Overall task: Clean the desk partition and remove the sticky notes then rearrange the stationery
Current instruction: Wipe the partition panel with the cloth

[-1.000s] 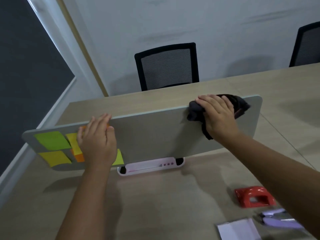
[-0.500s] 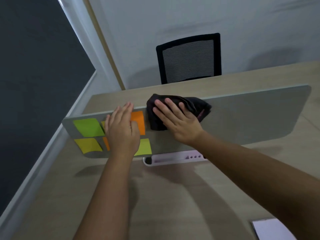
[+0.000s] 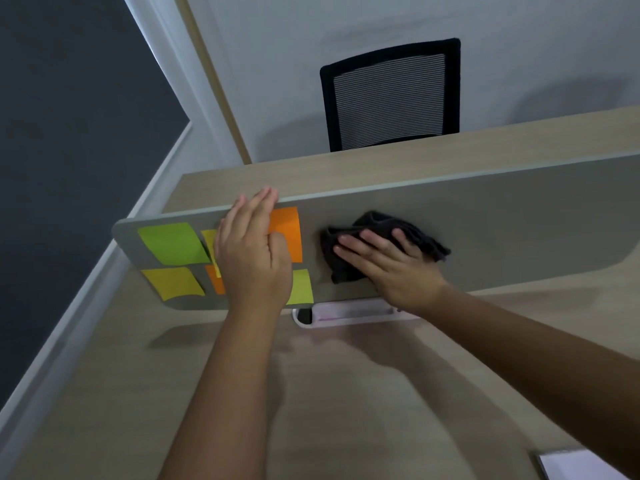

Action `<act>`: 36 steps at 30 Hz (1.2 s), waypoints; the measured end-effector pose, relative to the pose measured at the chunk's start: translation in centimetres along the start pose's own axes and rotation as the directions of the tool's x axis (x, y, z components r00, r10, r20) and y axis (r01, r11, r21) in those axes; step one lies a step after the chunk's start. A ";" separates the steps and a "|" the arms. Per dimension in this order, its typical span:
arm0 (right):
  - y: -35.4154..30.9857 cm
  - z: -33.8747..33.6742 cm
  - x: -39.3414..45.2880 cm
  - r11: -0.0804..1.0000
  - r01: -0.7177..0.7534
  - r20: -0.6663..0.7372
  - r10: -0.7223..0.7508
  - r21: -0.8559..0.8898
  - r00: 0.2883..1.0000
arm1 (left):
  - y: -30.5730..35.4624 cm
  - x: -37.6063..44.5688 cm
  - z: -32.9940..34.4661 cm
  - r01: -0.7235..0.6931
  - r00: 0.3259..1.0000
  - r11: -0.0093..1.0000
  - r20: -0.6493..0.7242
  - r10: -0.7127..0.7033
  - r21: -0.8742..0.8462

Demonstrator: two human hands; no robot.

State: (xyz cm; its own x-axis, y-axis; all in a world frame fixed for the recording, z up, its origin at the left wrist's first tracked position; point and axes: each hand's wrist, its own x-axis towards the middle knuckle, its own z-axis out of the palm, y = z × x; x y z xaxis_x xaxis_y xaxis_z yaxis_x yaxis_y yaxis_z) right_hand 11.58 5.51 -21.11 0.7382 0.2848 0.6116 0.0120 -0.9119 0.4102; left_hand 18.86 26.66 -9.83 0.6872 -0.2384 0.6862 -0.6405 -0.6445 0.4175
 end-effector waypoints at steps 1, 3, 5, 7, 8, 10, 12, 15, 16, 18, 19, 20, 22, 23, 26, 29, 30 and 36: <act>-0.6 0.0 0.2 1.000 -0.014 -0.013 0.014 0.012 1.000 | 0.0 0.0 0.1 0.004 1.000 1.000 -0.015 -0.004 -0.004; -2.6 1.7 -1.0 0.992 0.114 0.033 -0.115 0.052 0.993 | 0.2 0.0 0.3 0.017 0.999 1.000 -0.036 -0.017 -0.011; -4.7 3.4 -2.5 0.954 0.209 0.147 -0.243 0.215 0.959 | 0.2 -0.1 0.3 0.020 0.999 1.000 -0.039 -0.021 -0.014; -5.9 4.3 -3.1 0.926 0.164 0.239 -0.254 0.341 0.937 | 0.2 -0.2 0.3 0.006 1.000 1.000 -0.031 -0.006 -0.012; -6.3 4.3 -3.1 0.919 0.136 0.266 -0.245 0.370 0.932 | 0.2 -0.3 0.3 0.000 1.000 1.000 -0.029 -0.001 -0.009; -6.9 4.4 -2.8 0.911 0.111 0.282 -0.236 0.397 0.930 | 0.1 -0.3 0.4 0.010 0.999 1.000 -0.036 -0.010 0.001; -7.0 4.5 -2.7 0.893 0.085 0.282 -0.228 0.442 0.932 | 0.3 -0.4 0.7 0.029 0.998 1.000 -0.050 -0.029 0.004; -7.1 4.8 -2.8 0.906 0.066 0.234 -0.178 0.419 0.956 | 0.7 -0.4 1.0 0.045 0.996 0.999 -0.072 -0.045 0.003; -7.0 4.9 -3.1 0.909 0.074 0.196 -0.167 0.411 0.966 | 0.7 -0.4 1.0 0.034 0.997 0.999 -0.077 -0.033 0.008; -5.9 4.8 -4.0 0.906 0.101 0.139 -0.172 0.410 0.975 | 0.3 -0.3 0.8 0.000 0.997 1.000 -0.072 0.002 0.024; -5.0 4.5 -4.7 0.908 0.097 0.140 -0.168 0.408 0.976 | 0.0 -0.3 0.7 -0.013 0.998 0.999 -0.062 0.015 0.029; -3.9 4.2 -5.6 0.913 0.092 0.156 -0.166 0.398 0.974 | -0.1 -0.3 0.6 -0.021 0.998 0.999 -0.052 0.023 0.033; -1.4 3.6 -7.8 0.924 0.080 0.173 -0.154 0.373 0.973 | -0.2 -0.4 0.3 -0.036 0.999 0.999 -0.032 0.037 0.035; 0.1 3.5 -9.1 0.933 0.098 0.178 -0.168 0.346 0.970 | -0.2 -0.4 0.4 -0.037 0.999 0.999 -0.032 0.038 0.034; 3.3 3.1 -12.1 0.965 0.116 0.200 -0.165 0.237 0.966 | -0.3 -0.4 0.3 -0.039 0.999 0.999 -0.028 0.040 0.027; 4.5 2.6 -12.8 0.978 0.129 0.221 -0.164 0.163 0.962 | -0.2 -0.4 0.3 -0.023 0.999 1.000 -0.029 0.024 0.018; 4.5 2.8 -12.9 0.979 0.133 0.212 -0.164 0.156 0.963 | -0.1 -0.4 0.3 -0.022 0.999 1.000 -0.029 0.023 0.010; -0.5 4.6 -9.1 0.962 0.114 0.150 -0.154 0.249 0.977 | 0.3 -0.6 0.6 0.006 0.999 1.000 -0.041 -0.006 -0.018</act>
State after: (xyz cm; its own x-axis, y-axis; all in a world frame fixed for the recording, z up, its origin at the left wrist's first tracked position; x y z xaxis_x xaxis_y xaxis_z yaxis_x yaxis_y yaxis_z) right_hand 7.96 2.08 -29.98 0.8201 0.3745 0.4327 0.2633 -0.9183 0.2957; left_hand 18.45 26.13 -10.45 0.6766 -0.2041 0.7075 -0.6427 -0.6326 0.4321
